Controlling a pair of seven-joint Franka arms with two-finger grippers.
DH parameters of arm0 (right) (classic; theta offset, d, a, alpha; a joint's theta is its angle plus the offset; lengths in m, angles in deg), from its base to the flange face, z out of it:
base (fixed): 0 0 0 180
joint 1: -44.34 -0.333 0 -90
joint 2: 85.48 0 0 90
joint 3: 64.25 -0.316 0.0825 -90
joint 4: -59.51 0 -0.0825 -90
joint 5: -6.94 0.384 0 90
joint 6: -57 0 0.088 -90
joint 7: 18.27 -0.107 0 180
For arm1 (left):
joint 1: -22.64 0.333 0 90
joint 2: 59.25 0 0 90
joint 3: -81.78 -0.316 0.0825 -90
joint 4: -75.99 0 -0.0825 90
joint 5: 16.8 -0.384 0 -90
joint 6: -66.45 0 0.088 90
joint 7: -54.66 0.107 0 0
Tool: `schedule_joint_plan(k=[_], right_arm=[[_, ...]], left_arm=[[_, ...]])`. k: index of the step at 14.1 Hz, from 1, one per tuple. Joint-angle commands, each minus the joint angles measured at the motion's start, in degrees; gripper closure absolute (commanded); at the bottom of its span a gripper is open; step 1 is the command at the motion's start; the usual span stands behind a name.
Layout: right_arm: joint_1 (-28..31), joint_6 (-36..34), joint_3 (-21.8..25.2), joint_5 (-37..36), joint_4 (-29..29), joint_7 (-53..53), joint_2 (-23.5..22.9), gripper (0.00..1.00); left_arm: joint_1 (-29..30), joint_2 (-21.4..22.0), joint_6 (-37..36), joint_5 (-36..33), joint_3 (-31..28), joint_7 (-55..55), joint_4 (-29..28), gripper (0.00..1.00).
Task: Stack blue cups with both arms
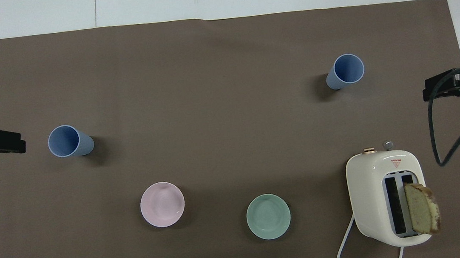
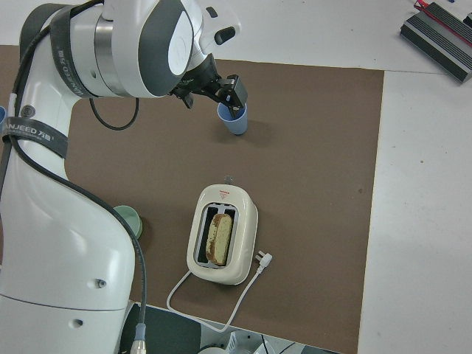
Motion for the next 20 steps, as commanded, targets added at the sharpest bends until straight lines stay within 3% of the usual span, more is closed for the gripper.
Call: schedule_joint_plan(k=[1,6,12,16,20], right_arm=[[0.5,0.2,-0.3,-0.4,-0.9,0.7,0.8,0.0],[0.6,0.2,-0.2,-0.4,-0.9,0.7,0.8,0.0],[0.6,0.4,-0.1,-0.4,-0.8,0.7,0.8,0.0],[0.4,0.2,-0.2,-0.3,-0.8,0.8,0.8,0.0],[0.4,0.2,-0.3,-0.4,-0.8,0.8,0.8,0.0]], left_arm=[[1.5,0.5,4.3,0.7,-0.3,-0.4,-4.4,0.0],[3.4,-1.0,14.2,0.7,-0.3,-0.4,-11.6,0.0],[7.3,-7.8,22.1,1.0,-0.2,0.1,-15.0,0.0],[7.6,-10.6,29.8,4.7,-0.2,0.4,-20.7,0.0],[8.2,-11.5,32.3,4.7,-0.2,4.5,-23.8,0.0]])
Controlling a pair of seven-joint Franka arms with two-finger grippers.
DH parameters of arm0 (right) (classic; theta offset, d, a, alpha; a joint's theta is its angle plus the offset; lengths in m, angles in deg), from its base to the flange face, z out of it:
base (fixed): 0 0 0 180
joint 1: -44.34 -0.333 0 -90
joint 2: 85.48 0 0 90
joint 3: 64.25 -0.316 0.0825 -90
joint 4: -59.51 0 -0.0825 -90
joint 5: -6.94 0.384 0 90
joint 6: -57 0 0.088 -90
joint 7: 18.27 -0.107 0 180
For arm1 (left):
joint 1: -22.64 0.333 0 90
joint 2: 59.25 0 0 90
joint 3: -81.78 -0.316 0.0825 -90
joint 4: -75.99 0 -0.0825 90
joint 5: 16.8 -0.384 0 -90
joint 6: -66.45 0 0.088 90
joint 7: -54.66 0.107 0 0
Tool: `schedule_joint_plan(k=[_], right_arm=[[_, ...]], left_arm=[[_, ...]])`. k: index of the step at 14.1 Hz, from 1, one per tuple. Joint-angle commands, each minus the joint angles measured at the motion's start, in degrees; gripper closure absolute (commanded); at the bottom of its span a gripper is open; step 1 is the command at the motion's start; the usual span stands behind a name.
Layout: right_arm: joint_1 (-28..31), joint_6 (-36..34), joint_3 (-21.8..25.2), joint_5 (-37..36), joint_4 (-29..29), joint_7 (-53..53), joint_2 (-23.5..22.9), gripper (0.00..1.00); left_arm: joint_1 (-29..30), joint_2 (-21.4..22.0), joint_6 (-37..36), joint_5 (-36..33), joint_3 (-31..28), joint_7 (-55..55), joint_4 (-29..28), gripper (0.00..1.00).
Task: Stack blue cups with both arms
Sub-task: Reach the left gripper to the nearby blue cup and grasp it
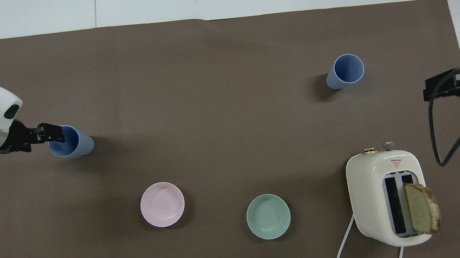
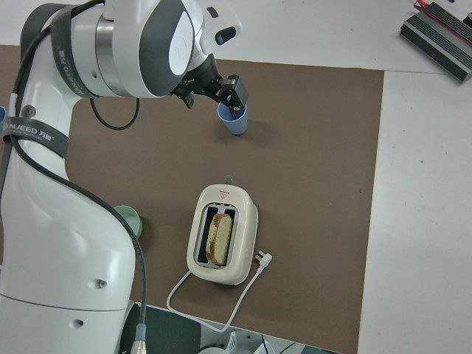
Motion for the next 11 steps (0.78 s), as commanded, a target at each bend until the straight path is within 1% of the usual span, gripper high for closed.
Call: schedule_joint_plan(k=[1,3,4,5,6,7,11], right_arm=[[0.4,0.2,-0.3,-0.4,-0.8,0.8,0.8,0.0],[0.3,0.2,-0.3,-0.4,-0.8,0.8,0.8,0.0],[0.3,0.2,-0.4,-0.4,-0.8,0.8,0.8,0.0],[0.3,0.2,-0.5,-0.4,-0.8,0.8,0.8,0.0],[0.3,0.3,-0.6,-0.4,-0.7,0.8,0.8,0.0],[0.3,0.3,-0.6,-0.3,-0.6,0.8,0.8,0.0],[-0.1,0.4,-0.8,0.1,-0.6,0.7,0.8,0.0]], left_arm=[[0.6,-0.2,3.5,0.9,0.2,3.1,-2.2,0.0],[0.2,-1.2,4.2,0.9,0.2,3.3,-2.3,0.0],[0.1,-1.6,4.3,0.9,0.2,3.4,-2.5,0.22],[-0.1,-1.5,4.2,0.9,0.2,4.0,-2.5,0.66],[-0.2,-1.6,4.2,0.9,0.1,4.7,-2.4,0.98],[-0.2,-1.6,4.2,0.9,0.2,4.7,-2.3,1.0],[-0.2,-2.0,3.7,0.9,0.2,3.8,-0.6,1.0]])
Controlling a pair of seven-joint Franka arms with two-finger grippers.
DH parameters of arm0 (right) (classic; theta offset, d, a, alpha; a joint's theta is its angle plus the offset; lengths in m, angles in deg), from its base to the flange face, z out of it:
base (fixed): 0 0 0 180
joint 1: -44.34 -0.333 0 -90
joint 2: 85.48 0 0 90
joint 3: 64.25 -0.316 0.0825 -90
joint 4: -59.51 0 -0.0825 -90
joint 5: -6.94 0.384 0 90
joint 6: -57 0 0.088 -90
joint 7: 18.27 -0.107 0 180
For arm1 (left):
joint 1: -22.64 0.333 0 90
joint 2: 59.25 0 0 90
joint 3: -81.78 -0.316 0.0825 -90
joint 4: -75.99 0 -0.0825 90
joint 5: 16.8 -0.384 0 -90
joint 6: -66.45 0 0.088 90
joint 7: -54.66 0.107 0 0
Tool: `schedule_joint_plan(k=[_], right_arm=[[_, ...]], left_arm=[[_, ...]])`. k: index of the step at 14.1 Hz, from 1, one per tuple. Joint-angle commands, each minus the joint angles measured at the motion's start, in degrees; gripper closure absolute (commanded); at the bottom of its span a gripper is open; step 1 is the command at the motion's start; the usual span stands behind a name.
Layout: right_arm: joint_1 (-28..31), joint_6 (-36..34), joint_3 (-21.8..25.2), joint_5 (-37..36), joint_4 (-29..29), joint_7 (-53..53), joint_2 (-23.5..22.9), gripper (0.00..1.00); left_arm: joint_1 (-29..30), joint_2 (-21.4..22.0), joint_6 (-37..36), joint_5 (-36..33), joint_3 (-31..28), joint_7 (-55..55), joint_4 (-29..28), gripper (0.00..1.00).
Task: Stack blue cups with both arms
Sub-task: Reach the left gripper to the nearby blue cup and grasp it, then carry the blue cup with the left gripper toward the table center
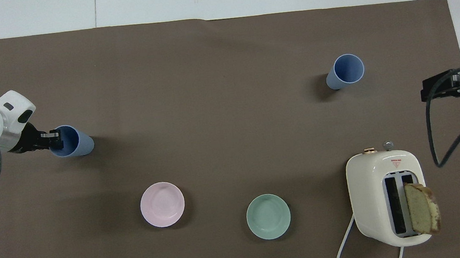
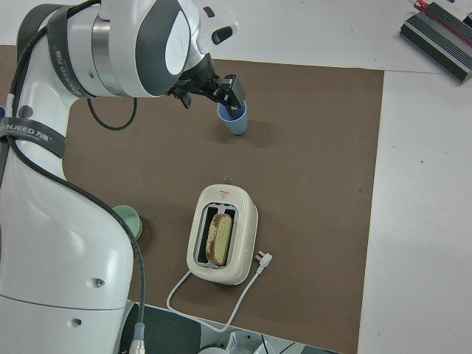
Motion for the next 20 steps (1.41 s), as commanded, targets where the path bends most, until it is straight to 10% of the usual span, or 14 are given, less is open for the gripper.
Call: schedule_joint_plan(k=[1,9,20], right_arm=[[0.0,0.3,-0.3,0.3,-0.6,0.7,0.8,0.0],[0.5,0.4,-0.3,0.3,-0.6,1.0,0.8,0.0],[1.1,3.6,0.3,-1.0,1.1,3.0,-2.6,0.0]], left_arm=[[-0.1,-0.2,0.1,1.0,0.0,0.3,1.7,1.0],[-0.6,1.8,-13.3,2.3,5.8,-16.0,16.3,1.0],[-19.8,-0.9,-3.4,-3.9,11.1,-45.0,12.3,1.0]])
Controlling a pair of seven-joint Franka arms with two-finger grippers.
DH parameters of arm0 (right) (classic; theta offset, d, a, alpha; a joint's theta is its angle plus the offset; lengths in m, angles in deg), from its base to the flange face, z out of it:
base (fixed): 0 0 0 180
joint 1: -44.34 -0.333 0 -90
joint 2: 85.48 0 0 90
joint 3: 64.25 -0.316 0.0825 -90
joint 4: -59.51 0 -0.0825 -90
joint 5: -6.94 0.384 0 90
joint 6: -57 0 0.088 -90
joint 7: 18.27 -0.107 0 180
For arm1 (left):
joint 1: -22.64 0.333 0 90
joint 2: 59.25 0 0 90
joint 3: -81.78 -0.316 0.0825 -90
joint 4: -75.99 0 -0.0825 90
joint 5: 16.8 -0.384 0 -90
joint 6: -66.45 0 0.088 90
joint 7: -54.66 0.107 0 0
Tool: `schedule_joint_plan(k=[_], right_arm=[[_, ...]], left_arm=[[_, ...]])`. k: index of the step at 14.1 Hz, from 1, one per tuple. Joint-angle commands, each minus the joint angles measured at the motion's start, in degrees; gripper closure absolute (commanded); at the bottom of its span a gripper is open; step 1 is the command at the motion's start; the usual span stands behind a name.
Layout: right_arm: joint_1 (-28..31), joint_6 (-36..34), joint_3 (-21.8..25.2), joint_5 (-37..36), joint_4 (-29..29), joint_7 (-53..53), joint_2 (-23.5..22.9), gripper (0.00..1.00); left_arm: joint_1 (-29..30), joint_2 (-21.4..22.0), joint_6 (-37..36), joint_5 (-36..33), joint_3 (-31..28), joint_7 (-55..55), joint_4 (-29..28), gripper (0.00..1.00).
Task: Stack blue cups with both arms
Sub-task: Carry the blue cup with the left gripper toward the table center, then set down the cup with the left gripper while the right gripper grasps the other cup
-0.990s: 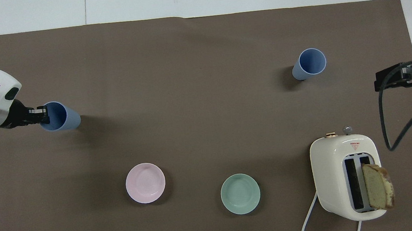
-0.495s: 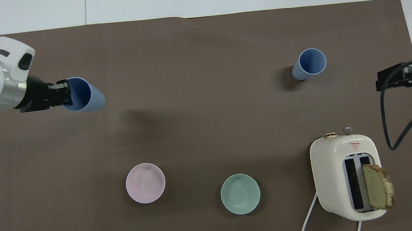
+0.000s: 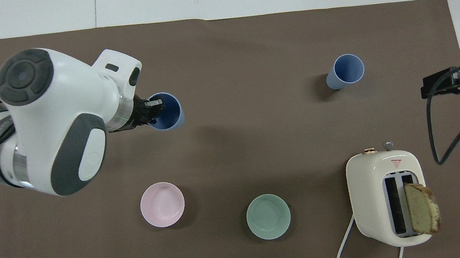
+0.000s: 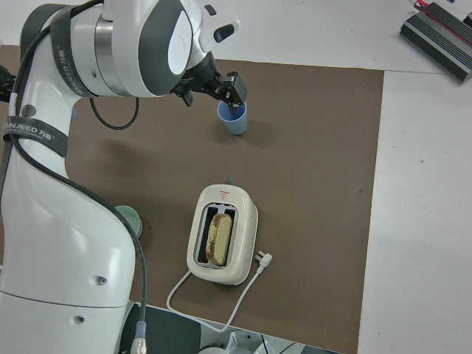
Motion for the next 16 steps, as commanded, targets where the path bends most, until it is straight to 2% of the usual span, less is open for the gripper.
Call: schedule_joint_plan(k=[1,3,6,10,14,16], right_arm=[[1.4,3.3,0.0,-1.1,1.1,2.0,-2.9,0.0],[1.5,5.1,0.1,-1.2,1.9,2.6,-6.1,0.0],[1.7,11.8,0.1,-1.2,3.6,4.0,-12.2,0.0],[1.1,15.1,-0.2,-1.2,9.9,4.2,-21.5,0.0],[0.9,21.4,-0.3,-0.9,9.0,4.1,-25.3,0.0],[0.5,23.5,-0.3,-0.4,5.0,3.6,-25.3,0.0]], left_arm=[[-4.0,-1.9,4.5,-3.6,-0.9,-4.4,-2.9,1.0],[-5.5,-3.3,5.6,-3.7,-0.9,-4.5,-3.7,1.0],[-6.5,-5.3,7.4,-3.8,-0.9,-4.9,-3.9,1.0],[-6.4,-6.7,11.0,-3.9,-0.9,-4.7,-4.1,1.0],[-6.3,-8.2,12.5,-5.2,-0.9,-4.7,-3.9,1.0],[-6.5,-8.5,12.6,-5.3,-0.9,-4.8,-4.1,1.0]])
